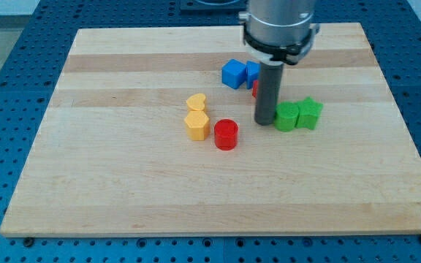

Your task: Push red star towards red circle

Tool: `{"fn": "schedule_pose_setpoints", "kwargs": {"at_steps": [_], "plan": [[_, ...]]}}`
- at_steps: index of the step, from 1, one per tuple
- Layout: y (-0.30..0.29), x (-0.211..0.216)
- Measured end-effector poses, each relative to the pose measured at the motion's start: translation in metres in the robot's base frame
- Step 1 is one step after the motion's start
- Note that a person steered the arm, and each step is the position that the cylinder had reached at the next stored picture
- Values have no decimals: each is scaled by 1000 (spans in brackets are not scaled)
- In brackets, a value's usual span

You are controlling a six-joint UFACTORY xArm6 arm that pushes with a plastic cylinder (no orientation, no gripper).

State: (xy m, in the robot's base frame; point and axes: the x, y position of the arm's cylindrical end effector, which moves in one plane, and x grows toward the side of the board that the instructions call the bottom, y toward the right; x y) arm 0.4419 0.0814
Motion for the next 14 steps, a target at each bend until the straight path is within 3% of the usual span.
{"fn": "schedule_pose_setpoints", "kwargs": {"at_steps": [3,7,14], "plan": [[41,-11],[62,-82],[-27,-51]]}}
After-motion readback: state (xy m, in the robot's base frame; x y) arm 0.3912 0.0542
